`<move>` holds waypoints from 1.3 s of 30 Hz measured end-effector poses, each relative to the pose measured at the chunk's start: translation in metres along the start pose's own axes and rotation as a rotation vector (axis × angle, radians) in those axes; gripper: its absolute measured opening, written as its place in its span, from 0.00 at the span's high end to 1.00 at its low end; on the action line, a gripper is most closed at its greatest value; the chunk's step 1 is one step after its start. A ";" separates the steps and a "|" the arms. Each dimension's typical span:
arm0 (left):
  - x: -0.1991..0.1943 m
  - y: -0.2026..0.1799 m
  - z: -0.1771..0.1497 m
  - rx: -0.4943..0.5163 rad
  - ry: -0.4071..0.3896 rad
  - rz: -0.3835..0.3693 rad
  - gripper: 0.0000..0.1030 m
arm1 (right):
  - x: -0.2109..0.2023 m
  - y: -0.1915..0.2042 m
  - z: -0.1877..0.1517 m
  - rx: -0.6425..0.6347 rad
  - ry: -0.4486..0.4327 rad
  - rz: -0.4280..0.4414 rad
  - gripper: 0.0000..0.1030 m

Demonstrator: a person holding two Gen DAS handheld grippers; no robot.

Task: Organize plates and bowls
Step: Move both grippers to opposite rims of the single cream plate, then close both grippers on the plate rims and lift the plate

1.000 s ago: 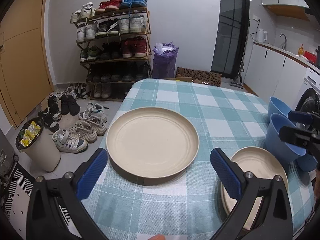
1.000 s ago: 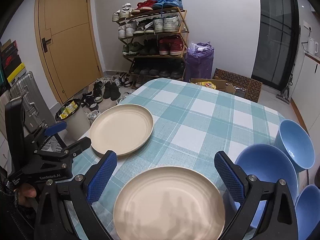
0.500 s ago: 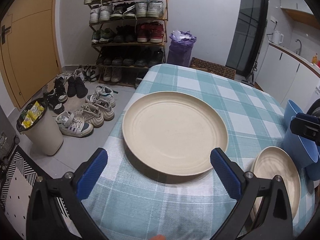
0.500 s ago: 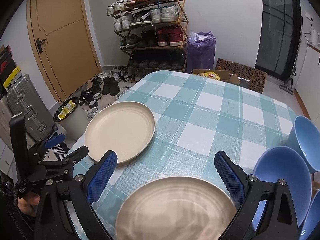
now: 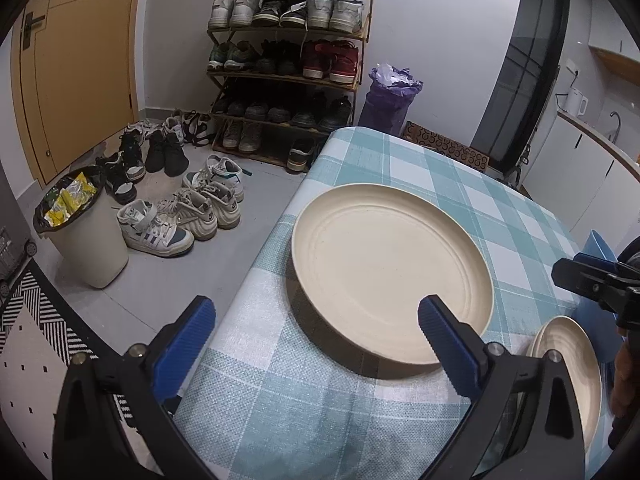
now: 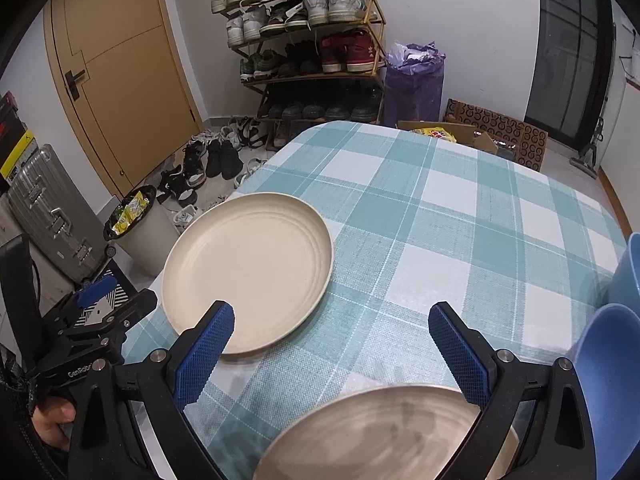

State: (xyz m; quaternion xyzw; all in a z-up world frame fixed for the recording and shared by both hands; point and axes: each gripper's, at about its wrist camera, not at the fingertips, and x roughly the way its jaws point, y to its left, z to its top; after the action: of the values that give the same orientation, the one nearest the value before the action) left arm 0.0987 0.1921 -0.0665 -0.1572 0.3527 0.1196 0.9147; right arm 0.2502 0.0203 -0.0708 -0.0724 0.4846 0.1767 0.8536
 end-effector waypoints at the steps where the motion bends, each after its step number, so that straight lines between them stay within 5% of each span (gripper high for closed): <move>1: 0.001 0.001 0.000 -0.001 -0.002 0.000 0.02 | 0.005 0.001 0.001 0.001 0.005 -0.001 0.03; 10: 0.011 0.011 -0.004 -0.046 -0.004 -0.015 0.18 | 0.038 0.009 0.009 0.009 0.041 -0.007 0.05; 13: 0.015 0.013 -0.006 -0.063 0.002 -0.028 0.20 | 0.049 0.011 0.010 0.006 0.059 -0.004 0.13; 16: 0.019 0.013 -0.007 -0.059 0.020 -0.024 0.42 | 0.059 0.013 0.011 0.003 0.079 -0.007 0.24; 20: 0.025 0.013 -0.010 -0.061 0.046 -0.037 0.51 | 0.073 0.014 0.010 -0.003 0.111 0.014 0.38; 39: 0.028 0.010 -0.013 -0.049 0.050 -0.101 0.68 | 0.105 0.013 0.010 0.013 0.160 0.013 0.73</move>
State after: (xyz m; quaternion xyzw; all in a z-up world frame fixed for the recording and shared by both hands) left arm 0.1077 0.1999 -0.0968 -0.2000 0.3639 0.0778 0.9064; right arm 0.3027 0.0592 -0.1549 -0.0778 0.5530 0.1727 0.8114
